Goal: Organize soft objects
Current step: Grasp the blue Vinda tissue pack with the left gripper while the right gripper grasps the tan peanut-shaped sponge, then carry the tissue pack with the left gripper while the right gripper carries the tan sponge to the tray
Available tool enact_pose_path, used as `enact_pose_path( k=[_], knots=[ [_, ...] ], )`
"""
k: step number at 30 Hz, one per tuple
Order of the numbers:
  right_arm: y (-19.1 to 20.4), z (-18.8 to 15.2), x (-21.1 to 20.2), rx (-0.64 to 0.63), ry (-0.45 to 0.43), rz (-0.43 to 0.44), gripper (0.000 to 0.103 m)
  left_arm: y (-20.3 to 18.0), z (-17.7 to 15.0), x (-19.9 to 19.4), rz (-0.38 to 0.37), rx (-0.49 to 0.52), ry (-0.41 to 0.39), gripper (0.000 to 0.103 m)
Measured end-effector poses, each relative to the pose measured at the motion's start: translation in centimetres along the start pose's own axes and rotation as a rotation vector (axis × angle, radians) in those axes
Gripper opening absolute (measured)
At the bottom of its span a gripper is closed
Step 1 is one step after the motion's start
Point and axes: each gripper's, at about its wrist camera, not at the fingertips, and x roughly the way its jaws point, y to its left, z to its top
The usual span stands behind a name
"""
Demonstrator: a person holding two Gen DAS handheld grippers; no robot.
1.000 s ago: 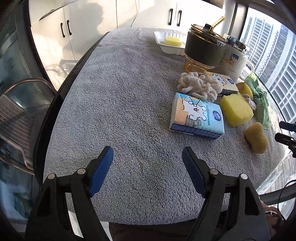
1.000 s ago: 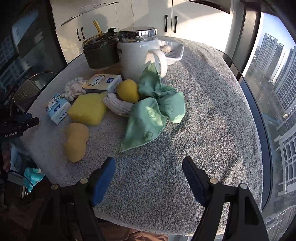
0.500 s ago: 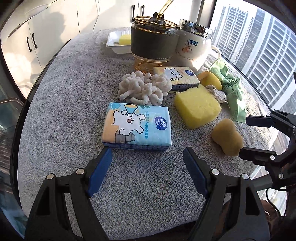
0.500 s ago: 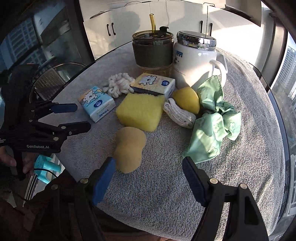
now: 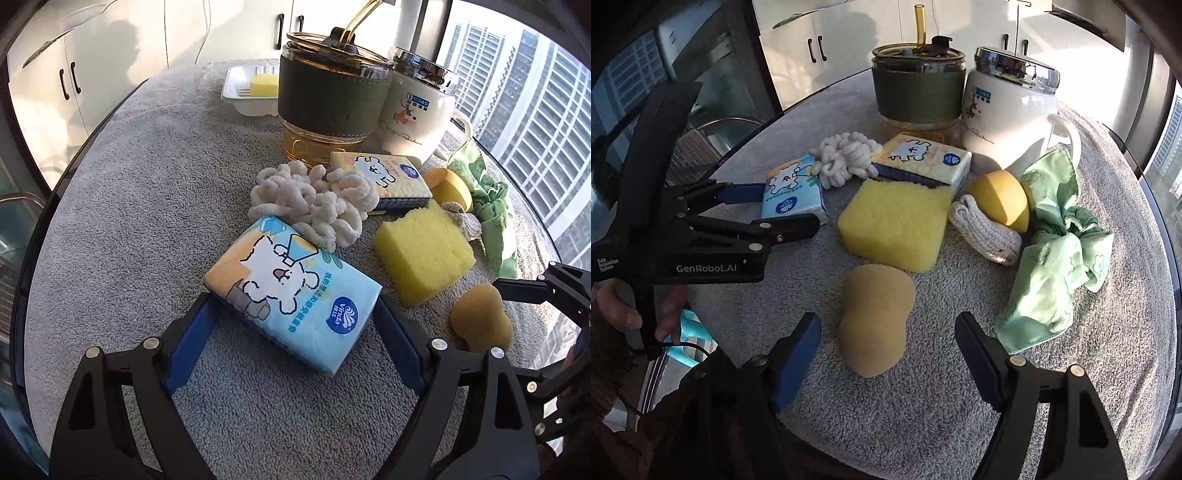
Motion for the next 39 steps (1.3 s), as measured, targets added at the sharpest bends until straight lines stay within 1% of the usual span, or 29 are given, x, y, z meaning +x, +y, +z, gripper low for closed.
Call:
enact_pose_path(
  k=[2,6,11,14,16,17,18,19,20,22,23,25,27,32,34,39],
  knots=[
    [0.0,0.2,0.3,0.006,0.001,0.002,0.077,-0.3,0.2,0.1,-0.028,0.001,0.000,0.087],
    [0.2,-0.3,0.1,0.010,0.002,0.007,0.077,-0.9,0.6,0.5,-0.006,0.014,0.004,0.088],
    [0.1,-0.1,0.1,0.005,0.005,0.009,0.077,-0.8,1.1,1.0,-0.009,-0.018,-0.002,0.092],
    [0.1,-0.2,0.2,0.011,0.008,0.012,0.077,-0.7,0.9,0.9,-0.005,-0.030,-0.026,0.092],
    [0.0,-0.3,0.3,0.013,0.008,0.012,0.077,-0.5,0.7,0.7,-0.002,-0.047,-0.034,0.090],
    [-0.1,-0.3,0.4,0.016,0.006,0.011,0.074,-0.4,0.6,0.6,0.001,-0.054,-0.034,0.088],
    [-0.2,-0.3,0.5,0.017,0.007,0.011,0.068,-0.3,0.5,0.5,0.003,-0.052,-0.032,0.086],
    [-0.1,-0.3,0.5,0.014,0.009,0.012,0.063,-0.4,0.4,0.4,0.008,-0.048,-0.032,0.082],
    [-0.2,-0.3,0.5,0.011,0.007,0.002,0.060,-0.4,0.3,0.3,0.015,-0.043,-0.028,0.080],
    [-0.2,-0.3,0.5,0.006,0.006,-0.006,0.052,-0.4,0.1,-0.1,0.016,-0.039,-0.030,0.072],
    [-0.2,-0.3,0.5,0.006,0.005,0.002,0.050,-0.3,0.0,-0.2,0.013,-0.045,-0.033,0.070],
    [-0.2,-0.3,0.4,0.004,0.008,0.022,0.039,-0.1,-0.3,-0.5,0.002,-0.060,-0.038,0.068],
    [0.0,-0.4,0.2,0.002,0.004,0.027,0.037,0.2,-0.5,-0.7,-0.004,-0.076,-0.040,0.066],
    [0.4,-0.7,-0.3,-0.011,-0.003,0.003,0.035,0.7,-0.9,-2.0,-0.006,-0.098,-0.054,0.065],
    [0.3,-0.9,-0.7,-0.012,-0.014,-0.010,0.035,0.8,-1.0,-2.8,0.006,-0.102,-0.078,0.065],
    [-0.9,-1.3,-2.1,0.015,-0.037,-0.037,0.035,1.5,-1.1,-3.6,0.037,-0.106,-0.078,0.065]
  ],
)
